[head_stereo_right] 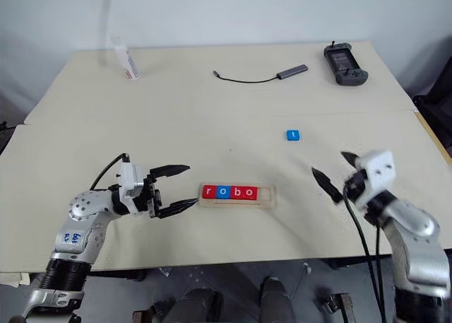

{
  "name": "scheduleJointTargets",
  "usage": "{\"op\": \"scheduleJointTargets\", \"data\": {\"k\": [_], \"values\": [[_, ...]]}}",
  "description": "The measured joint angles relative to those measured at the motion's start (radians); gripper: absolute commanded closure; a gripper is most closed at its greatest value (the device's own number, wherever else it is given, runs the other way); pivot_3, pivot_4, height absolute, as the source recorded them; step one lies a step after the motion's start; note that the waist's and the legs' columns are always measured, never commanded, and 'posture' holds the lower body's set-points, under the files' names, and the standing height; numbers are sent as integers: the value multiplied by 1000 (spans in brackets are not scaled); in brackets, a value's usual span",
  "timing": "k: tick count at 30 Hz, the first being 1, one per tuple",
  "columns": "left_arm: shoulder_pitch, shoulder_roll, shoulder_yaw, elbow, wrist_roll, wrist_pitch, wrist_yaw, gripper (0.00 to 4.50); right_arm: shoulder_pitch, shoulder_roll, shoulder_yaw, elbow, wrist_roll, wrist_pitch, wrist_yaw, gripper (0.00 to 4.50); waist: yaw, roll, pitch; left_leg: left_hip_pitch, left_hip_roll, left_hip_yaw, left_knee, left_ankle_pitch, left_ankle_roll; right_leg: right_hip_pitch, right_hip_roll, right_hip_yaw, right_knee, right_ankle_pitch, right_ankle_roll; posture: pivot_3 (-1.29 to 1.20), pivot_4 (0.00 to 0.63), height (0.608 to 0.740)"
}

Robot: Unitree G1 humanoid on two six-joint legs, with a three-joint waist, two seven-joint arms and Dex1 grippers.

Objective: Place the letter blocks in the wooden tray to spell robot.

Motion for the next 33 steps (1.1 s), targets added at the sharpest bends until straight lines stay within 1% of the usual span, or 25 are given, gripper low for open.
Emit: {"op": "scheduleJointTargets", "data": {"k": [3,6,8,10,13,16,19,24,26,27,30,33], "values": [[5,-4,2,-4,0,0,9,0,-153,3,58,102,-8,103,-51,12,1,0,0,-1,0,-1,0,0,0,0,-1,-1,0,0,0,0,150,740],[9,-17,5,-15,0,1,30,0,-369,34,147,313,-79,204,-149,12,-2,0,0,-1,-1,-1,1,0,0,0,-1,-1,0,0,0,0,150,740],[17,-18,7,-29,0,1,38,0,-452,56,183,425,-120,212,-195,12,-3,0,0,-1,0,-1,-1,0,0,-1,-1,-2,1,0,-1,0,150,740],[28,-18,11,-41,0,2,50,0,-552,95,208,582,-165,205,-250,12,-7,0,0,-1,0,-1,-2,0,0,-1,-1,-2,2,0,-1,0,150,740],[45,-19,13,-52,0,3,63,0,-626,136,230,738,-198,176,-289,12,-8,0,0,-2,-1,-1,-2,0,0,-1,-1,-3,2,0,-1,0,150,740],[55,-19,13,-69,0,5,77,0,-665,155,236,834,-215,121,-295,12,-13,0,0,-2,-2,-1,-1,0,1,-1,-2,-4,2,0,-1,0,150,740],[58,-19,13,-80,0,5,87,0,-686,179,240,881,-226,79,-299,525,-26,0,0,-2,-1,-1,0,0,1,0,-1,-4,3,0,-1,0,150,740],[60,-19,13,-81,0,5,93,0,-679,196,241,878,-229,53,-307,2207,-29,0,0,-2,-1,-1,0,0,1,-1,-1,-4,3,0,-1,0,150,740],[59,-20,12,-81,0,5,93,0,-651,196,241,835,-229,52,-307,2910,-25,1,0,-2,-1,-2,0,0,1,0,-2,-4,3,0,-1,0,150,740],[59,-20,11,-80,0,5,92,0,-635,196,240,810,-227,55,-306,3045,-25,0,0,-2,-2,-2,0,0,1,0,-2,-4,3,0,-1,0,150,740],[49,-26,0,-75,0,6,87,0,-555,193,234,680,-218,88,-299,3045,-26,1,0,-2,-1,-2,0,0,1,-1,-2,-4,3,0,-1,0,150,740],[35,-35,-10,-72,0,6,81,0,-468,169,220,507,-198,178,-298,3045,-26,1,0,-2,-1,-2,0,0,1,-1,-2,-4,3,0,-1,0,150,740]]}}
